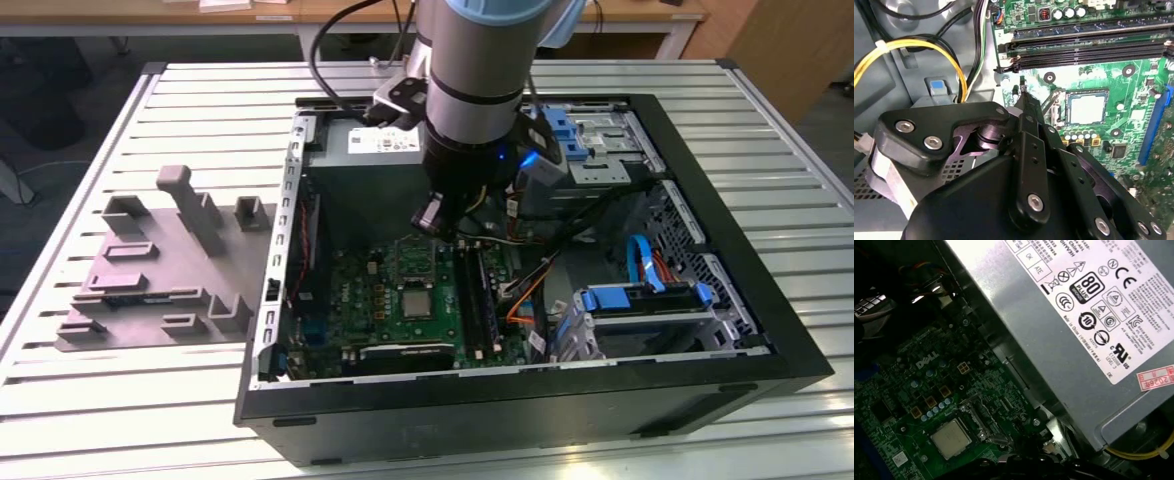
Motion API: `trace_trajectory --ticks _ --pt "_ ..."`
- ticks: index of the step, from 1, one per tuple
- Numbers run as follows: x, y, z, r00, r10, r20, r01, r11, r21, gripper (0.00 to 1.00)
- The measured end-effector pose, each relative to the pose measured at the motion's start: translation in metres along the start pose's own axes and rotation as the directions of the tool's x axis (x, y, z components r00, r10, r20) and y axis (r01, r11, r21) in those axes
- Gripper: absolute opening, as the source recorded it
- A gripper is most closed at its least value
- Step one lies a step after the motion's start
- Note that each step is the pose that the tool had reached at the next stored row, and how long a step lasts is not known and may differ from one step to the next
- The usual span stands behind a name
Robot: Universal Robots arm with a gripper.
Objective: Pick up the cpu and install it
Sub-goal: 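Close the cpu cover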
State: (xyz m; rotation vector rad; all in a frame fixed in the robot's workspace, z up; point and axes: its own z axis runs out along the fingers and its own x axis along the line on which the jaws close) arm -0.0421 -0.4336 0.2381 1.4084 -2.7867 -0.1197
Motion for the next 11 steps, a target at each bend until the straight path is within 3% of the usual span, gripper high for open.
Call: trace_trajectory --ticks 7,11 --pt "-0.0001 0.0001 -0.0013 0.9999 -0.016 -0.0017 0.016 0.9999 -0.0011 0.11" --pt "-0.0001 0.0001 -0.0021 0.9998 -0.02 -0.0055 0.02 0.9998 -0.0065 0.11"
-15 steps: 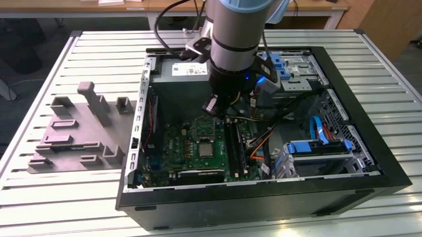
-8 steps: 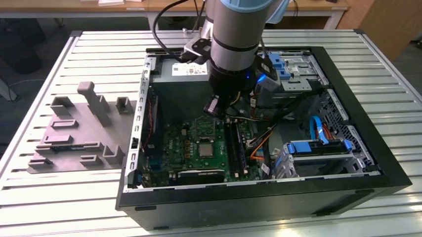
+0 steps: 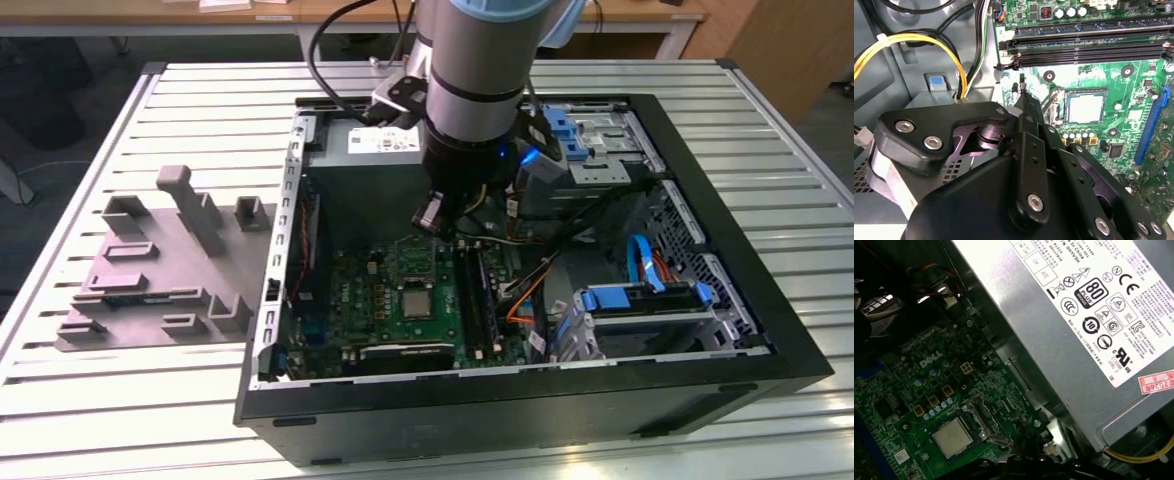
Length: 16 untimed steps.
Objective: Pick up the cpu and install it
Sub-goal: 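Close the cpu cover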
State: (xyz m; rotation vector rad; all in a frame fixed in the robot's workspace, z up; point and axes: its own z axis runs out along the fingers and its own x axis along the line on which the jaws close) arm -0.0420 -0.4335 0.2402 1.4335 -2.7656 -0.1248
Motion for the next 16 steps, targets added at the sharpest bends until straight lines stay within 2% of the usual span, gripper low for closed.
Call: trace_trajectory --ticks 10,16 --pt "0.0 0.0002 -0.0012 0.9989 -0.047 -0.0087 0.047 0.9989 -0.0074 0.11" --pt "0.0 0.0003 -0.0026 0.9981 -0.061 -0.0104 0.061 0.9981 -0.009 0.11"
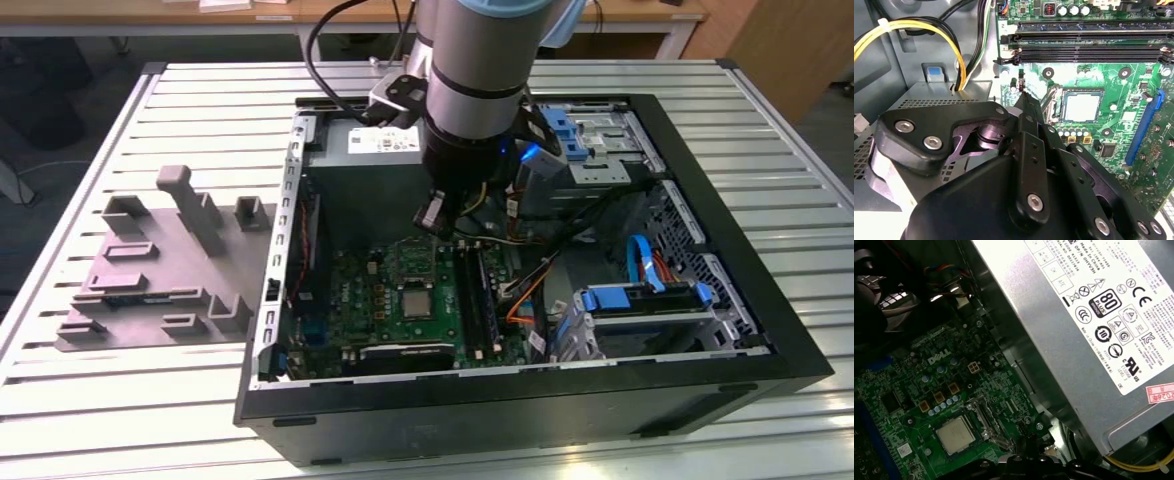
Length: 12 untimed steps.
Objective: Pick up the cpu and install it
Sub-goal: 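Close the cpu cover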
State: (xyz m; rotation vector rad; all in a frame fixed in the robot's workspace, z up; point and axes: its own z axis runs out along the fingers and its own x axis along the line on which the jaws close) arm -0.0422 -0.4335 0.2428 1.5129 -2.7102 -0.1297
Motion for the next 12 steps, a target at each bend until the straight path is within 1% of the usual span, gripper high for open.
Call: trace_trajectory --ticks 12 --pt "0.0 0.0003 -0.0031 1.0 -0.002 -0.0007 0.002 1.0 -0.0005 0.11"
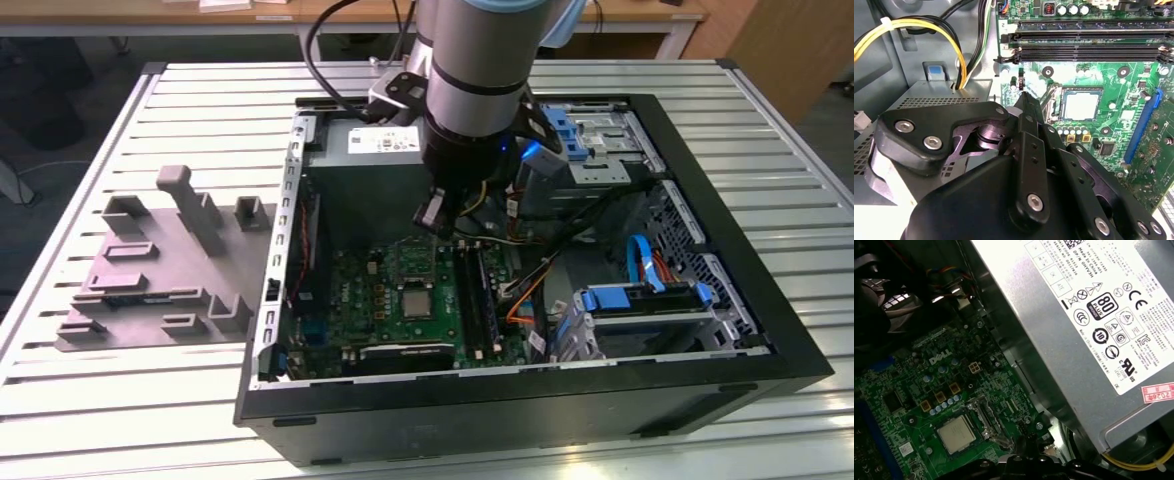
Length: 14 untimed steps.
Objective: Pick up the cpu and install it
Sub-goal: 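Close the cpu cover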
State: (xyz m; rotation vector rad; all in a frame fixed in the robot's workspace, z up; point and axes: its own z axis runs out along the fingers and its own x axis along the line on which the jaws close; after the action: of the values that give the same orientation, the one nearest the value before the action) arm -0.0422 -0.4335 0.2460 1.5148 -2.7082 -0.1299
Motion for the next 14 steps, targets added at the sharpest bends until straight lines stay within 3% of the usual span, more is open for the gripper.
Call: trace_trajectory --ticks 14 --pt "0.0024 -0.0012 -0.0019 0.9999 -0.014 -0.0043 0.014 0.9999 0.0016 0.11"
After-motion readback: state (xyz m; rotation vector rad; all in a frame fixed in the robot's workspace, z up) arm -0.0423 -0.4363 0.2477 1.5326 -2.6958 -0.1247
